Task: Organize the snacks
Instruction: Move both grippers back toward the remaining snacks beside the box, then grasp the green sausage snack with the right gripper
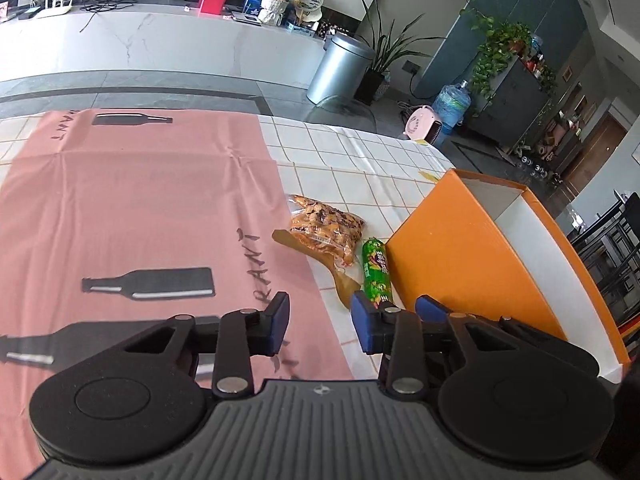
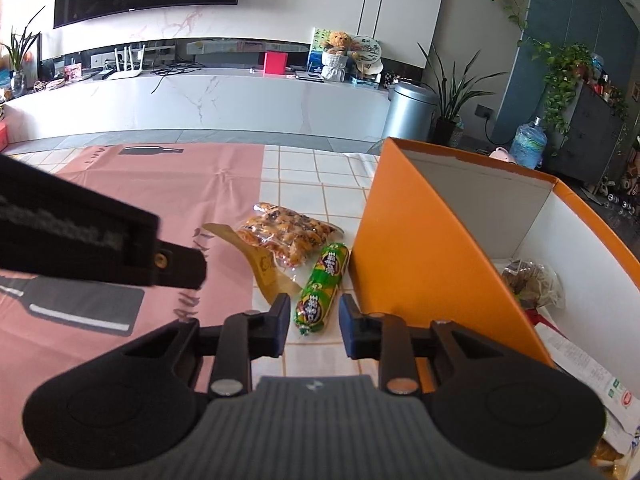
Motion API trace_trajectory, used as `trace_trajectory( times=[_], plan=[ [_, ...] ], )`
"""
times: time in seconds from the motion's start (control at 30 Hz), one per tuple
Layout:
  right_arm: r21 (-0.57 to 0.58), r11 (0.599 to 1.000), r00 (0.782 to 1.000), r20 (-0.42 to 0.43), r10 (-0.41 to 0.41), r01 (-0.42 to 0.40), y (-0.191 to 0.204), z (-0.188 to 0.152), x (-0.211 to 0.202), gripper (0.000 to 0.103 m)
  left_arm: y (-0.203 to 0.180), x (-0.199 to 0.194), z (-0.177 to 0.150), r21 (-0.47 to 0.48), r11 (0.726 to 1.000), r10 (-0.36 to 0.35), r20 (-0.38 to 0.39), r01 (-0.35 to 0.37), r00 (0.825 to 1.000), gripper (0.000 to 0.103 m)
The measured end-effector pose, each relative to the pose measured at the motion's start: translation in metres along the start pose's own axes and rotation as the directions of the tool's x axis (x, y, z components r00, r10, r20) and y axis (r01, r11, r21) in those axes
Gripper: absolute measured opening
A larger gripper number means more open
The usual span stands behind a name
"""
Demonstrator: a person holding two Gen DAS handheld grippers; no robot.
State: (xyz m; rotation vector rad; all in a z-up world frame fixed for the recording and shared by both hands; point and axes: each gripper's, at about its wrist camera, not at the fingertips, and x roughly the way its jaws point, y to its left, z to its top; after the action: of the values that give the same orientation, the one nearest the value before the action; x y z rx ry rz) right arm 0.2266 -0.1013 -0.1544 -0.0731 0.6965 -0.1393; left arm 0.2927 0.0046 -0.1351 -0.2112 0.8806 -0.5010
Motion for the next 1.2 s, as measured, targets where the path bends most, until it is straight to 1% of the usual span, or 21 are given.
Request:
trace_trajectory(
  times=[0.17,0.2,0.27,0.37,0.5,0.53,0.6,0.63,0.67,0.7,0.77,0.87,1.0,1.1,1.2],
  plan=[
    [0.048,0.999,0.999,-0.027,0.024,-0.022,-0.004,0.004,0.018,0.024,0.001,0.014,0.007,-0.020,1.000,-0.004,0.008,0.004,1.000,0.038],
    [0.055,0.998,0.999,-0.029,0.025,-0.024,-0.006,0.005,0.021,0.021,0.002,0.016,0.008,-0.030,0.999,-0.011,0.009,0.011,1.000,0.038],
    [0.059,0.998,0.999,-0.029,0.039,-0.037,-0.006,0.006,0.025,0.021,0.003,0.023,0.010,-0.051,0.998,-0.022,-0.001,0.022,1.000,0.038],
    [0.058,0.997,0.999,-0.030,0.043,-0.041,-0.005,0.005,0.030,0.021,0.003,0.037,0.013,-0.068,0.998,-0.012,-0.015,0.011,1.000,0.038],
    [0.068,0.996,0.998,-0.036,0.056,-0.054,-0.007,0.003,0.035,0.021,0.005,0.052,0.014,-0.116,0.993,-0.010,-0.023,0.008,1.000,0.038],
    [0.070,0.996,0.998,-0.033,0.058,-0.055,-0.007,0.003,0.034,0.021,0.005,0.053,0.014,-0.122,0.992,-0.005,-0.021,0.002,1.000,0.036],
    [0.073,0.996,0.998,-0.031,0.061,-0.058,-0.007,0.003,0.034,0.021,0.006,0.054,0.014,-0.130,0.992,0.004,-0.015,-0.005,1.000,0.026],
    [0.073,0.995,0.997,-0.030,0.065,-0.063,-0.007,0.003,0.034,0.022,0.006,0.054,0.015,-0.134,0.991,0.007,-0.016,-0.009,1.000,0.014],
    [0.071,0.995,0.997,-0.030,0.067,-0.064,-0.007,0.003,0.034,0.022,0.007,0.054,0.014,-0.139,0.990,0.009,-0.019,-0.011,1.000,0.011],
    [0.070,0.995,0.997,-0.030,0.070,-0.067,-0.007,0.003,0.034,0.021,0.008,0.053,0.015,-0.142,0.990,0.007,-0.017,-0.009,1.000,0.010],
    [0.070,0.994,0.996,-0.034,0.081,-0.078,-0.008,0.002,0.031,0.021,0.008,0.046,0.014,-0.142,0.990,0.006,-0.015,-0.008,1.000,0.004],
    [0.065,0.993,0.994,-0.048,0.102,-0.099,-0.009,0.000,0.025,0.021,0.007,0.032,0.009,-0.164,0.986,0.027,-0.028,-0.031,0.999,0.002],
    [0.045,0.988,0.985,-0.083,0.154,-0.151,-0.009,-0.005,0.011,0.020,0.014,0.005,-0.010,-0.252,0.965,0.065,-0.055,-0.077,0.996,0.001],
    [0.023,0.976,0.970,-0.113,0.216,-0.215,-0.009,-0.013,-0.006,0.020,0.017,-0.017,-0.027,-0.315,0.940,0.104,-0.087,-0.127,0.991,0.001],
    [-0.015,0.964,0.956,-0.133,0.260,-0.265,-0.010,-0.026,-0.028,0.020,0.013,-0.038,-0.045,-0.352,0.922,0.134,-0.103,-0.162,0.986,0.001]
  ],
)
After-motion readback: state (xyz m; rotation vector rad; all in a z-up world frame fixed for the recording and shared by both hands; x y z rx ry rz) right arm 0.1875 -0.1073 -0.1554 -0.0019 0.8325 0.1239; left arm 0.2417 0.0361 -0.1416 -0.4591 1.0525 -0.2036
